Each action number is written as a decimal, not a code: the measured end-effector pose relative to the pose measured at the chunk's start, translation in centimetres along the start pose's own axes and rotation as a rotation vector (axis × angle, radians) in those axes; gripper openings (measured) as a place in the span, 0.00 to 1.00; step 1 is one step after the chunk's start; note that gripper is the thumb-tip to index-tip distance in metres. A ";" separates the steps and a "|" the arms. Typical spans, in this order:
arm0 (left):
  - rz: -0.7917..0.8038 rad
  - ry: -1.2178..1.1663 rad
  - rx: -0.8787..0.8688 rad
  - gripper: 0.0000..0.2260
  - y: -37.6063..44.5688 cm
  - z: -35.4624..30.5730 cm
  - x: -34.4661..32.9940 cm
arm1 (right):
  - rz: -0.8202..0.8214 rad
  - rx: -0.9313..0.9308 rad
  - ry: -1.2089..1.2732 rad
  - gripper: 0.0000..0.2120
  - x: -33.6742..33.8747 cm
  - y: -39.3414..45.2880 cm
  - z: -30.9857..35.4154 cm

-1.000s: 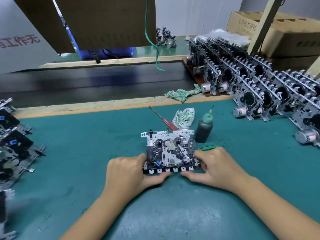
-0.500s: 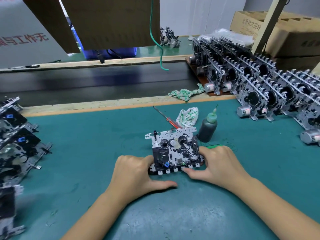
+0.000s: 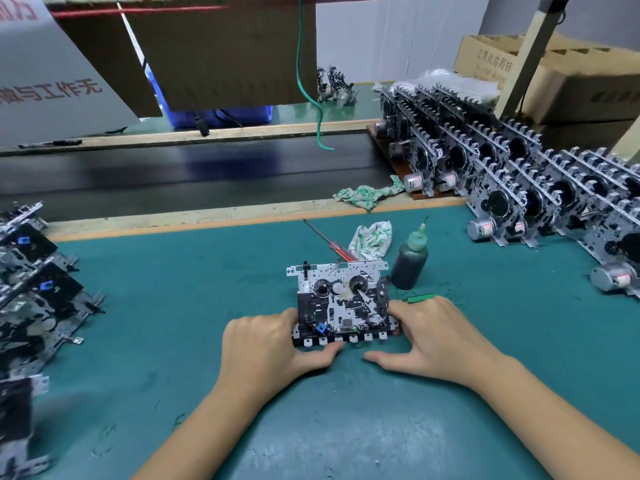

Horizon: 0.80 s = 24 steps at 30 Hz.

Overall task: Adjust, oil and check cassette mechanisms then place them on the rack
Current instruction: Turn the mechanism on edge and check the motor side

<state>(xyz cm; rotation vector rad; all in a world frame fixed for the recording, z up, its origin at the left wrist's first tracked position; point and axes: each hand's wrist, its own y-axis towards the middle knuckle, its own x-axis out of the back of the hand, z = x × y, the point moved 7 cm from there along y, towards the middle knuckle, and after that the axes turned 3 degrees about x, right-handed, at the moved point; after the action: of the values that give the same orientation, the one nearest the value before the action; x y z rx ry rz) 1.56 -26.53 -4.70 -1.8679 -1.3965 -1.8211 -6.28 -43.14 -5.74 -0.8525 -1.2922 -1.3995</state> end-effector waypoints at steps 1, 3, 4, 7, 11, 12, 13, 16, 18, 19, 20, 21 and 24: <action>-0.007 0.008 0.002 0.27 0.0 0.0 0.0 | 0.020 0.000 0.010 0.32 -0.1 0.0 0.1; -0.021 0.019 0.006 0.27 0.0 0.0 0.1 | 0.043 0.008 0.037 0.31 -0.1 0.0 0.1; -0.023 0.024 0.010 0.27 0.0 0.0 0.1 | 0.034 0.017 0.041 0.30 0.1 0.0 0.1; -0.006 0.013 -0.010 0.28 0.1 0.0 -0.1 | -0.027 0.011 0.032 0.27 0.3 -0.1 0.3; 0.023 -0.049 -0.057 0.29 0.3 0.1 0.0 | -0.097 -0.054 -0.008 0.24 0.2 -0.2 0.3; 0.030 -0.055 -0.064 0.28 0.3 0.1 0.0 | -0.090 -0.078 0.008 0.24 0.1 -0.1 0.0; 0.030 -0.060 -0.062 0.28 0.4 0.2 0.1 | -0.068 -0.108 0.046 0.23 0.1 -0.1 -0.4; 0.037 -0.162 0.078 0.33 0.4 1.4 0.4 | -0.005 -0.172 0.253 0.22 0.0 0.1 -0.7; 0.015 -0.321 0.199 0.35 0.2 2.5 0.4 | -0.039 -0.195 0.451 0.22 0.5 0.3 -0.3; -0.010 -0.413 0.238 0.33 0.2 2.8 0.7 | -0.055 -0.218 0.567 0.23 0.7 0.5 -0.1; -0.047 -0.487 0.263 0.30 0.2 2.9 1.0 | -0.065 -0.245 0.680 0.24 1.0 0.6 0.2; -0.072 -0.534 0.281 0.29 0.4 2.9 1.5 | -0.077 -0.272 0.771 0.24 1.2 0.8 0.5; -0.111 -0.585 0.336 0.31 1.8 2.8 2.6 | -0.144 -0.354 0.882 0.27 2.1 1.3 0.8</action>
<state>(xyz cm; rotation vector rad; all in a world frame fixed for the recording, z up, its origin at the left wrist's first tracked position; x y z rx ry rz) 4.20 -24.31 -2.26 -2.2553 -1.8728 -1.0062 -5.62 -42.70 -3.21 -0.2720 -0.4378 -1.8512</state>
